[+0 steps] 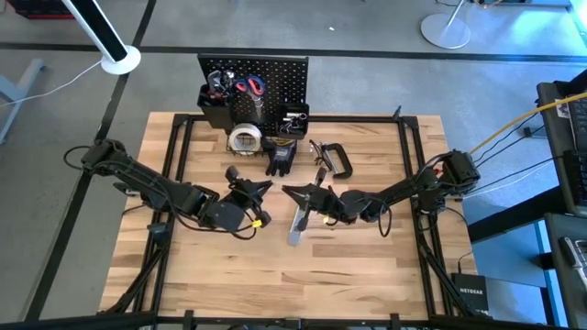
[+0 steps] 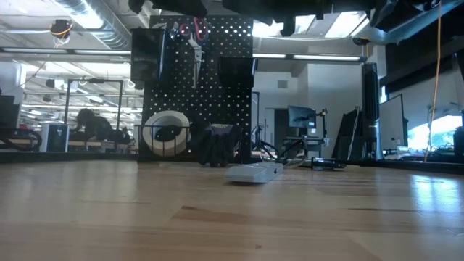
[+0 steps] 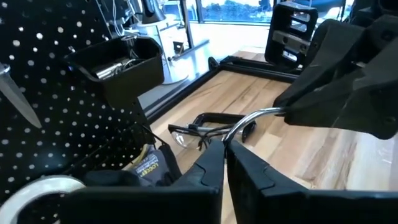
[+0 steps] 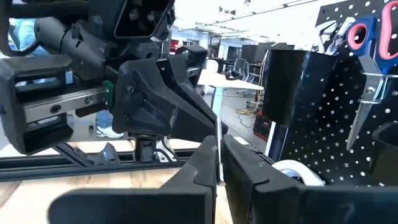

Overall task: Hang tools onto peg board
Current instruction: Put the hanger hook into the right black bin on the pegboard

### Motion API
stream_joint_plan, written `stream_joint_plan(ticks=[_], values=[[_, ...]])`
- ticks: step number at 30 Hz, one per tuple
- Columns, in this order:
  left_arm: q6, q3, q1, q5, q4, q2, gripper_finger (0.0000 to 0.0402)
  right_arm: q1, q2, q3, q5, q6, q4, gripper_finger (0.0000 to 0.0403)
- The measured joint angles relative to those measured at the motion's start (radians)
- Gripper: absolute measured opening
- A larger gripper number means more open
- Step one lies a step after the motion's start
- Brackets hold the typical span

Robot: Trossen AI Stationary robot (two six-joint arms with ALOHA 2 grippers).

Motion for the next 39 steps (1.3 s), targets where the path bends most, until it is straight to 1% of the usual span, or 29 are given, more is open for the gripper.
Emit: stream_joint_plan(ticks=[3, 6, 8, 10, 14, 17, 20, 22, 26, 29, 32, 34, 36, 38, 39], values=[[0.021, 0.0, 0.001, 0.009, 0.007, 0.0, 0.0029, 0.0, 0.0, 0.0, -0.001, -0.007, -0.001, 0.0018], [0.033, 0.0, 0.002, 0.018, 0.01, -0.007, 0.0067, -0.001, 0.0, 0.0, 0.0, -0.044, -0.002, 0.0008], [0.045, 0.001, -0.007, 0.025, 0.006, -0.025, 0.0095, -0.001, -0.012, 0.0, -0.011, -0.053, -0.027, 0.001], [0.039, 0.002, -0.025, 0.027, -0.035, -0.064, 0.0121, -0.002, -0.038, 0.0, -0.055, -0.053, -0.069, 0.0014], [-0.015, 0.002, -0.077, 0.066, -0.171, -0.159, 0.0157, -0.002, -0.116, 0.001, -0.059, -0.094, -0.144, 0.0007], [-0.074, 0.003, -0.13, 0.061, -0.304, -0.197, 0.017, -0.002, -0.177, 0.001, -0.045, -0.132, -0.21, 0.0008], [-0.137, -0.002, -0.178, 0.045, -0.366, -0.194, 0.0174, -0.009, -0.231, 0.001, -0.021, -0.151, -0.263, 0.001], [-0.153, -0.032, -0.203, 0.042, -0.335, -0.19, 0.0174, -0.014, -0.264, 0.001, -0.018, -0.155, -0.312, 0.0007], [-0.162, -0.149, -0.232, 0.042, -0.223, -0.192, 0.0175, -0.044, -0.306, 0.019, -0.019, -0.155, -0.462, 0.0006], [-0.161, -0.268, -0.236, 0.04, -0.059, -0.196, 0.0175, -0.069, -0.315, 0.062, -0.045, -0.155, -0.573, 0.0009], [-0.088, -0.39, -0.21, 0.053, 0.166, -0.195, 0.0175, -0.101, -0.314, 0.118, -0.087, -0.156, -0.68, 0.0009], [-0.036, -0.447, -0.174, 0.11, 0.314, -0.196, 0.0175, -0.124, -0.313, 0.167, -0.114, -0.156, -0.751, 0.0007], [0.009, -0.476, -0.141, 0.195, 0.423, -0.197, 0.0172, -0.149, -0.313, 0.216, -0.125, -0.163, -0.829, 0.0007], [0.038, -0.488, -0.124, 0.272, 0.482, -0.198, 0.0167, -0.177, -0.312, 0.264, -0.125, -0.183, -0.897, 0.0009], [0.051, -0.491, -0.12, 0.288, 0.492, -0.198, 0.0164, -0.192, -0.312, 0.282, -0.127, -0.19, -0.92, 0.001]])
